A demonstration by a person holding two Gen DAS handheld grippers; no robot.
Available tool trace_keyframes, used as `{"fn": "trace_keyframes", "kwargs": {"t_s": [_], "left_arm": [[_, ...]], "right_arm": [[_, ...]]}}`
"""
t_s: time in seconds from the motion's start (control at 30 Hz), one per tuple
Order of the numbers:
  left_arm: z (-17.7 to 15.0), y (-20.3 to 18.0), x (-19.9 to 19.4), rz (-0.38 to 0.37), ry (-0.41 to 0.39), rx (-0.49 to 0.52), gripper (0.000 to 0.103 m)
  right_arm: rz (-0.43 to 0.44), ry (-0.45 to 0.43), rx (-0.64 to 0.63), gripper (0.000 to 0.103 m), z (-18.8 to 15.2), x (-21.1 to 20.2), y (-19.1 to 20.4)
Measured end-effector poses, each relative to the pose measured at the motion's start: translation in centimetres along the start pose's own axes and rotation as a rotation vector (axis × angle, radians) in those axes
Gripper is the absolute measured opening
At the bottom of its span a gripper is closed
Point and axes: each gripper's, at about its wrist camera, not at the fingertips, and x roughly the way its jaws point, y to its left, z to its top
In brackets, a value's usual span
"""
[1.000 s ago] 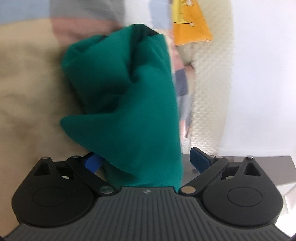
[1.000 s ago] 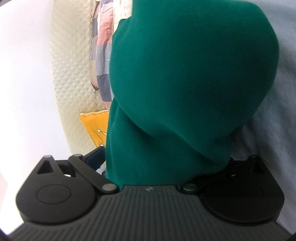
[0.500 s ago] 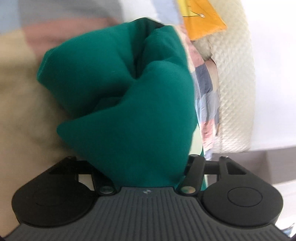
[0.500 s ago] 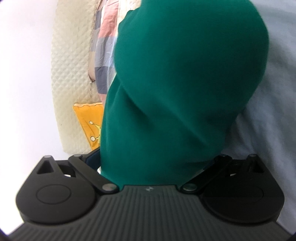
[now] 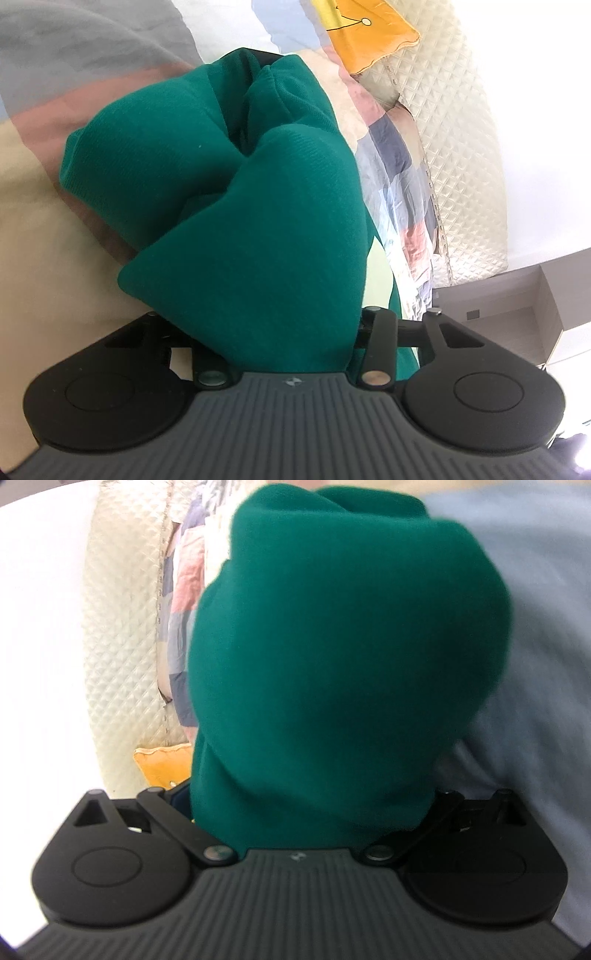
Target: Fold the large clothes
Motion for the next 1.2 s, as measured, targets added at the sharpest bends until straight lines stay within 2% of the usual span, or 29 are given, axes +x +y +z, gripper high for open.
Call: {"fn": "trace_keyframes", "kwargs": {"t_s": [0.1, 0.17, 0.23, 0.33, 0.43, 0.57, 0.73, 0.87, 1.03, 1.1, 1.2], "left_arm": [[0.0, 0.0, -0.3, -0.005, 0.0, -0.001, 0.05], [-0.1, 0.2, 0.0, -0.013, -0.004, 0.003, 0.05], [-0.2, 0.5, 0.1, -0.021, -0.006, 0.014, 0.049], [-0.3, 0.0, 0.0, -0.029, -0.015, 0.057, 0.047], [0.4, -0.8, 0.3, -0.06, -0.019, 0.134, 0.044], [0.6, -1.4, -1.0, -0.092, -0.037, 0.199, 0.04], [0.3, -1.4, -3.2, -0.124, -0.045, 0.195, 0.039], [0.4, -2.1, -4.0, -0.165, -0.005, 0.231, 0.039], [-0.1, -5.9, -5.2, -0.214, 0.013, 0.322, 0.039], [-0.5, -8.5, -5.2, -0.223, 0.032, 0.398, 0.039], [-0.9, -12.2, -4.1, -0.233, 0.06, 0.432, 0.039]], "right_arm": [[-0.008, 0.021, -0.059, 0.103, -0.2, 1.5, 0.2], [0.019, 0.024, -0.072, 0.1, -0.1, 1.4, 0.2], [0.022, 0.027, -0.094, 0.08, -0.2, 1.3, -0.6], [0.058, 0.034, -0.127, 0.069, 0.0, 1.0, -0.3], [0.118, 0.045, -0.153, 0.064, -0.2, 0.9, 0.0], [0.174, 0.07, -0.257, 0.062, -0.3, 0.3, 1.3], [0.233, 0.09, -0.336, 0.061, -0.7, -1.5, 2.1], [0.266, 0.109, -0.391, 0.061, -0.4, -3.9, 3.6], [0.315, 0.097, -0.445, 0.06, 1.0, -6.7, 5.9], [0.34, 0.084, -0.45, 0.06, 2.4, -7.0, 7.4], [0.361, 0.07, -0.466, 0.06, 4.8, -7.7, 9.5]]}}
